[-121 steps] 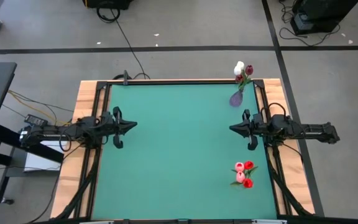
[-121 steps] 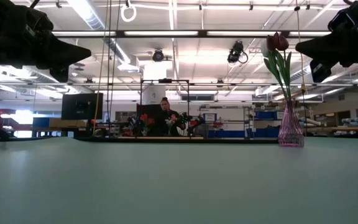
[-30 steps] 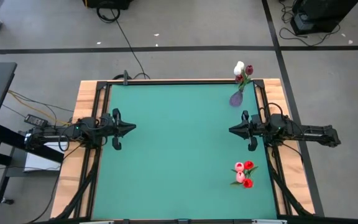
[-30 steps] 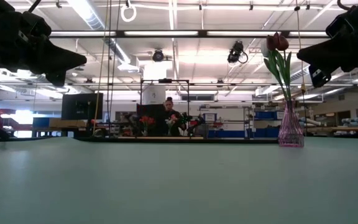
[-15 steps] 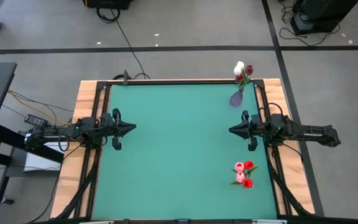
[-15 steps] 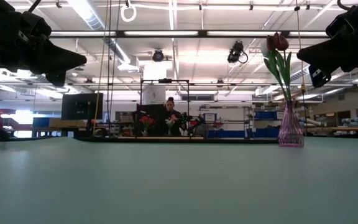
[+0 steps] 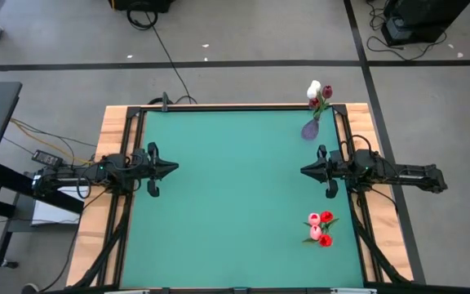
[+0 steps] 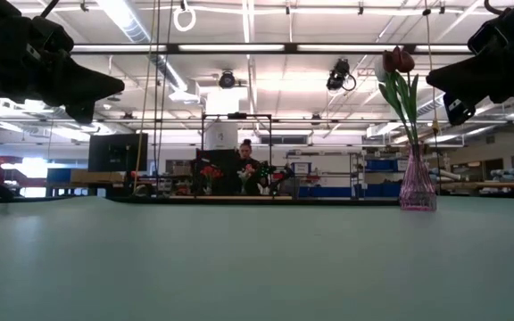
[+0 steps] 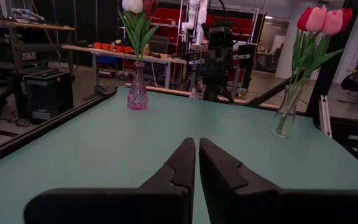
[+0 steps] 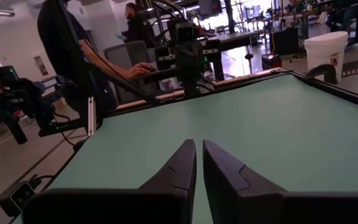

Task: Sort flowers into vase by color
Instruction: Return to Home Position

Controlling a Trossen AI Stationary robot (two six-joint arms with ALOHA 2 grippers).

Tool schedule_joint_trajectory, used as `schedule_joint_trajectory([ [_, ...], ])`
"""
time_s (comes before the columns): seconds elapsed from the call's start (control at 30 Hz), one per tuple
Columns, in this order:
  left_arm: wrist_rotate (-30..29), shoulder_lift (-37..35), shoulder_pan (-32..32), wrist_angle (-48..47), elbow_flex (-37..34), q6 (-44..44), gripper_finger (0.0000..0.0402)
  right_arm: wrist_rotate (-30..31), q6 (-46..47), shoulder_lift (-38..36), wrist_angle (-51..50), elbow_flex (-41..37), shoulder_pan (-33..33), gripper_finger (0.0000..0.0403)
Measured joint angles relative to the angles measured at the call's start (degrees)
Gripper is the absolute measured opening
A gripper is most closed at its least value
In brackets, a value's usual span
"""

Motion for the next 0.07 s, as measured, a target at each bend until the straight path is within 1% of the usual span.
schedule_joint_trajectory([
  [0.07,0.0,0.0,0.0,0.0,0.0,0.0,0.003,0.0,0.0,0.0,0.0,0.0,0.0,0.0038],
])
